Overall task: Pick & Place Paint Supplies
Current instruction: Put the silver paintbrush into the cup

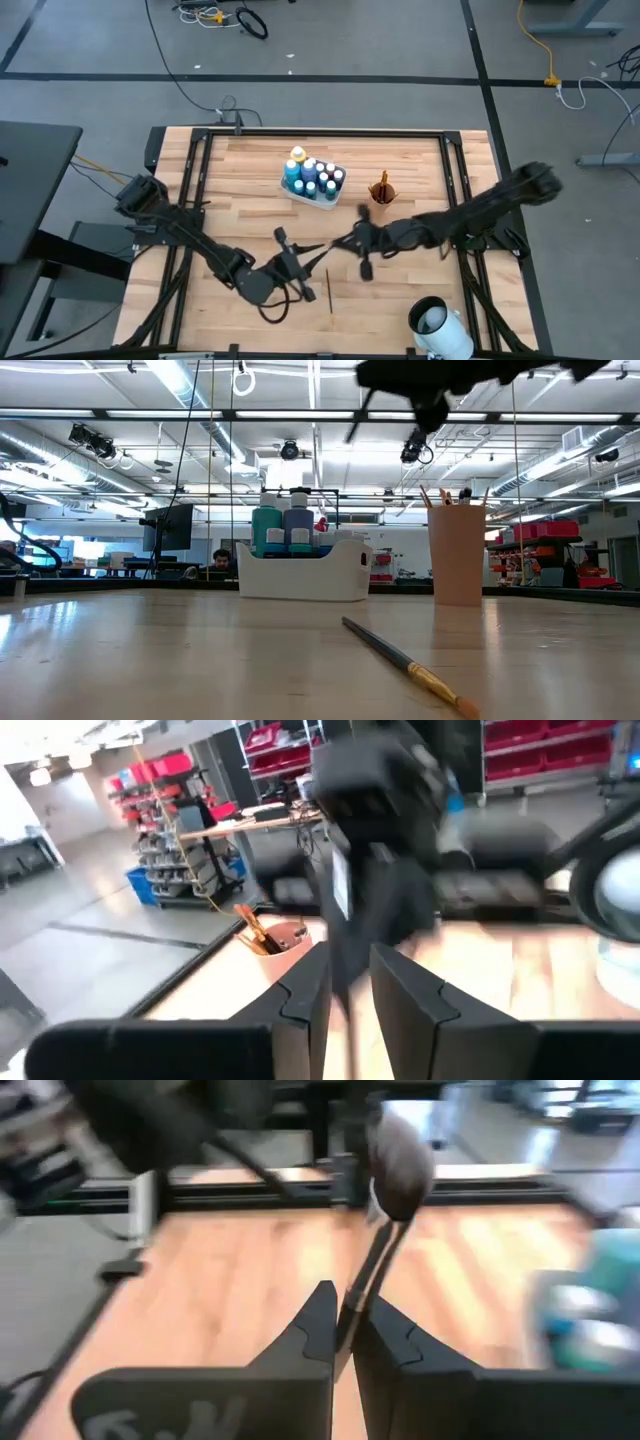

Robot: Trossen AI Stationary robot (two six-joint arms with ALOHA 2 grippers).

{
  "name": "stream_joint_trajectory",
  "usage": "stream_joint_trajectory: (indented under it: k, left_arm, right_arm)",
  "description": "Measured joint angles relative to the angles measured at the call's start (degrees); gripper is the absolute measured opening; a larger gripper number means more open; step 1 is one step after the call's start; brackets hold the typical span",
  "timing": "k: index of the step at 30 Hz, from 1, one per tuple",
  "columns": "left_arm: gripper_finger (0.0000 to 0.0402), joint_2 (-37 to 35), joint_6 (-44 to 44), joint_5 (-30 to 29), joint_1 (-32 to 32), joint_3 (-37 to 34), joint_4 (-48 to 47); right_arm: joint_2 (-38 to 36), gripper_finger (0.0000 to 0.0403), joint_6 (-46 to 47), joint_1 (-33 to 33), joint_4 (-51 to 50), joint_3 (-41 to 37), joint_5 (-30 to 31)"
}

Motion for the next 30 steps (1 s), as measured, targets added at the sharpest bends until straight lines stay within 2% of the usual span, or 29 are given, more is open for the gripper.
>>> stream_joint_trajectory:
  k: [7, 10, 15, 17, 22, 26, 30]
  left_arm:
    - [0.0084, 0.0, -0.4, -0.3, -1.4, 0.0, 0.0]
    - [0.0084, 0.0, -1.0, -0.2, -1.4, 0.0, 0.0]
    - [0.0084, 0.0, -2.0, -0.1, -1.3, 0.0, 0.0]
    - [0.0084, 0.0, -1.9, -0.1, -1.3, 0.0, 0.0]
    - [0.0084, 0.0, -1.6, -0.1, -1.3, 0.0, 0.0]
    - [0.0084, 0.0, -1.5, -0.1, -1.3, 0.0, -0.2]
    - [0.0084, 0.0, -1.5, -0.1, -1.3, 0.0, -0.2]
  right_arm:
    - [-18.0, 0.0016, -3.5, 2.0, -19.4, 0.0, 15.8]
    - [-21.2, 0.0019, -5.0, 1.4, -25.1, 0.0, 22.8]
    - [-21.7, 0.0027, -4.7, -0.7, -35.0, 0.0, 34.0]
    - [-21.4, 0.0027, -2.5, -2.2, -38.6, 0.0, 34.4]
    - [-21.3, 0.0021, 2.9, -6.3, -41.8, -0.2, 27.5]
    - [-21.3, 0.0023, 3.4, -9.1, -41.5, -2.7, 26.7]
    - [-21.3, 0.0033, 5.7, -11.5, -39.2, -6.4, 21.4]
